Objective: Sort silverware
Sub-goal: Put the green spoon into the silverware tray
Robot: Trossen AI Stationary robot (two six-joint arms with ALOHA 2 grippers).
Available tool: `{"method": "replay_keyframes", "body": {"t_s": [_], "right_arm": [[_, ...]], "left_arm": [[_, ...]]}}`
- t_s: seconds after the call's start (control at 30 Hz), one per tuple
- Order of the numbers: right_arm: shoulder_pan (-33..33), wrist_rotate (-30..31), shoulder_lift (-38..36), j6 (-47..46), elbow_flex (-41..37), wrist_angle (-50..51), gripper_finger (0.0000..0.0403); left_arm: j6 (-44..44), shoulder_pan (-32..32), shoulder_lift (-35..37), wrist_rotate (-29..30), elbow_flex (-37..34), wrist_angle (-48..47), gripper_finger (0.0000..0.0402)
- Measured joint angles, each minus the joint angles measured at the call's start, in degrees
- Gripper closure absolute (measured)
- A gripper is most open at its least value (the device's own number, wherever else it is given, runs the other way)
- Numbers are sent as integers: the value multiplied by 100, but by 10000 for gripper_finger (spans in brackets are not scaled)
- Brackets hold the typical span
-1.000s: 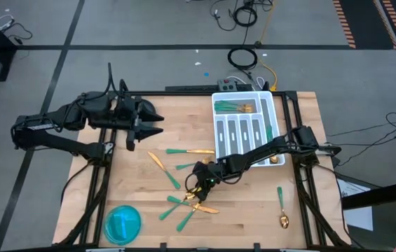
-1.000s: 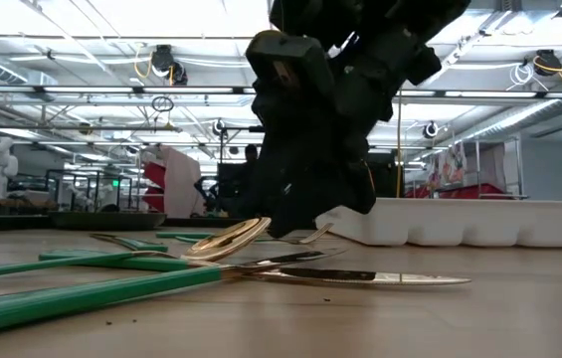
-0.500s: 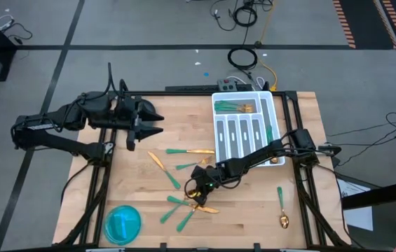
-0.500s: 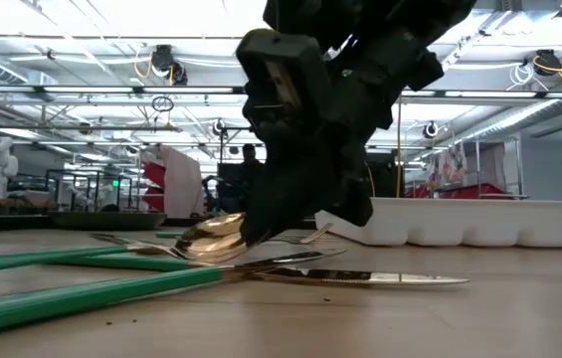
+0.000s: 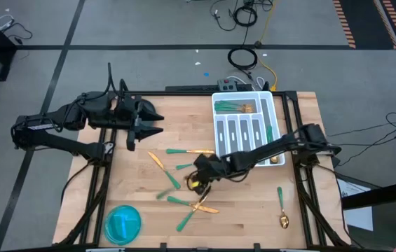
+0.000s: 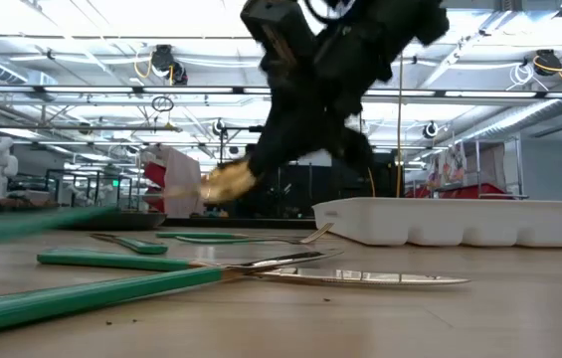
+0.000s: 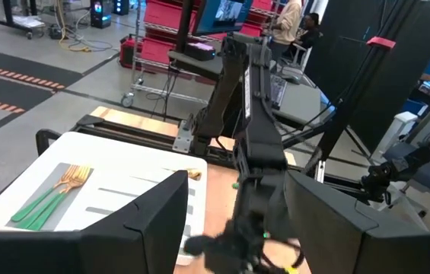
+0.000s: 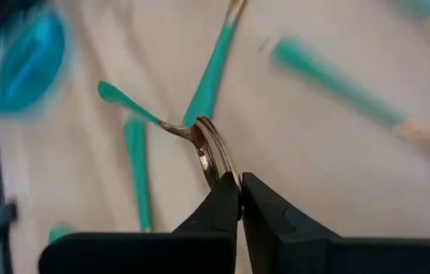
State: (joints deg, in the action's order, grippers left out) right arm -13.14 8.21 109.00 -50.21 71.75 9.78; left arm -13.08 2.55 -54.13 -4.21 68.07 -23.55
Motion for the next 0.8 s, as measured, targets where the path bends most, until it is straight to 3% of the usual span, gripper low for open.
{"method": "replay_keyframes", "body": {"t_s": [0.2,0.43,0.67,0.8], "right_arm": [[26,1978,-961,-1008,9,1191,403],[-153,3599,-1789,-3564,7,3772,403],[-776,4354,-1970,-6801,4,5760,403],[-965,4296,-1941,-7045,2,5762,403]], "left_arm": [[2,0,0,6,0,7,176],[39,0,0,24,0,26,176],[47,0,0,158,0,108,176],[35,0,-8,442,0,305,176]]}}
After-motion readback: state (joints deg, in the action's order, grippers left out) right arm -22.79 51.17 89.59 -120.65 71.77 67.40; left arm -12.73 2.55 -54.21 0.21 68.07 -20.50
